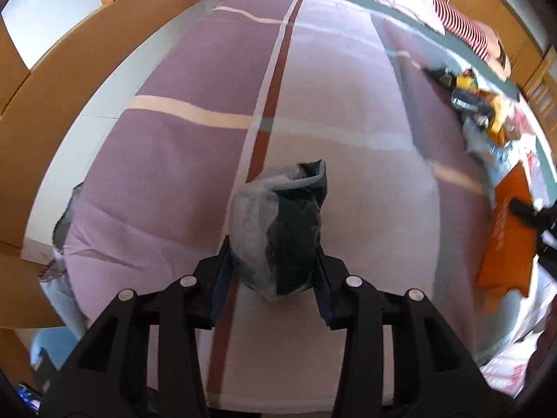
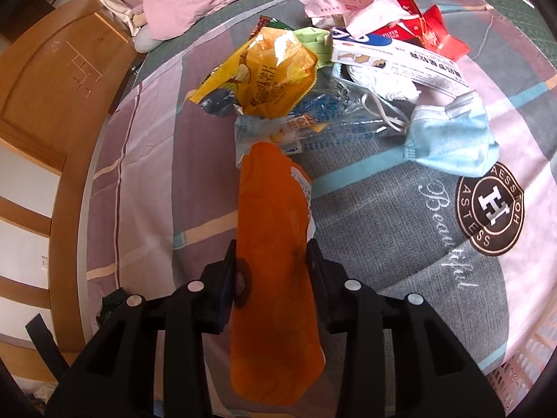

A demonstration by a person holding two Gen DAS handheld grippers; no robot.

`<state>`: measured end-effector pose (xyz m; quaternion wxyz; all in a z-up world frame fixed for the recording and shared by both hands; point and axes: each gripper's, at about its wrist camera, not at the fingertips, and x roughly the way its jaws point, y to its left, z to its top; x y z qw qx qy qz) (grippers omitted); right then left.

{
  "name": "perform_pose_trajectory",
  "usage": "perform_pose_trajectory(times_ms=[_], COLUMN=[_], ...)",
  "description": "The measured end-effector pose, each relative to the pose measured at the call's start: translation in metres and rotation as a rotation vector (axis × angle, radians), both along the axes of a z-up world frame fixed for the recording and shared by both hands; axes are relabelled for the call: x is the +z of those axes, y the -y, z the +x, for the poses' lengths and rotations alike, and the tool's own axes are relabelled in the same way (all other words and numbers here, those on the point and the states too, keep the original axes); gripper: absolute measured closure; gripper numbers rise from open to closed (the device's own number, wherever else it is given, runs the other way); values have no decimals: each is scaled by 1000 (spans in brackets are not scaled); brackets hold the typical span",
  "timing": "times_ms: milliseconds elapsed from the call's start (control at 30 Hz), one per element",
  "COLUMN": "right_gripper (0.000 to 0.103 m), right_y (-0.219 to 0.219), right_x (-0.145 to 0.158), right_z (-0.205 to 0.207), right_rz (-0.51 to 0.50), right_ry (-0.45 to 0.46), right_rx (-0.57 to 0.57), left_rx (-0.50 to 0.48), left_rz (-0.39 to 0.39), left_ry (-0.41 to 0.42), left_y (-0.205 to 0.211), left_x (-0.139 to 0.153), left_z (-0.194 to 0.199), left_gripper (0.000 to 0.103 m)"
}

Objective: Collect trash
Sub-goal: 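Carry both bags over the bin and open both tools to drop them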

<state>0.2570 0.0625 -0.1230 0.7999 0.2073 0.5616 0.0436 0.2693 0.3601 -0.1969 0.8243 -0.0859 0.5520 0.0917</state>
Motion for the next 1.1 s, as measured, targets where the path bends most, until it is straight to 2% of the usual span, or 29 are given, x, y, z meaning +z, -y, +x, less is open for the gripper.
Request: perform_pose_trajectory(times_ms=[167, 300, 500, 600, 633, 700, 800, 867, 900, 967, 1100], right_gripper=[74, 76, 76, 76, 76, 76, 76, 76, 76, 76, 76], right_y=[0, -2, -7, -10, -10, -11, -14, -13, -9, 4, 68], right_x=[8, 10, 7, 7, 9, 15, 24, 29, 33, 46, 92], right_z=[0, 0, 1, 1, 1, 0, -1, -4, -7, -19, -69], right_rz=[-12, -17, -14, -9, -5, 3, -14, 1, 22, 60, 135], right_ry=[45, 59, 52, 53, 61, 93, 143, 172, 192, 250, 375], right_rx=[13, 28, 36, 36, 33, 30, 37, 37, 32, 5, -75], left_rx=[34, 84, 120, 134, 147, 164, 136, 84, 42, -34, -183], left_rz=[127, 115, 143, 130, 103, -1, -57, -129, -188, -268, -382], left_ry=[-23, -30, -33, -3, 17, 88, 189, 279, 328, 383, 422], left_y=[-7, -21, -37, -38, -39, -43, -38, -27, -21, -8, 32], left_x=[2, 1, -3, 1, 4, 15, 35, 51, 59, 68, 78], left_z=[-8, -12, -15, -16, -15, -18, -23, -25, -25, -25, -23], left_gripper=[61, 61, 61, 64, 65, 65, 65, 65, 65, 65, 65])
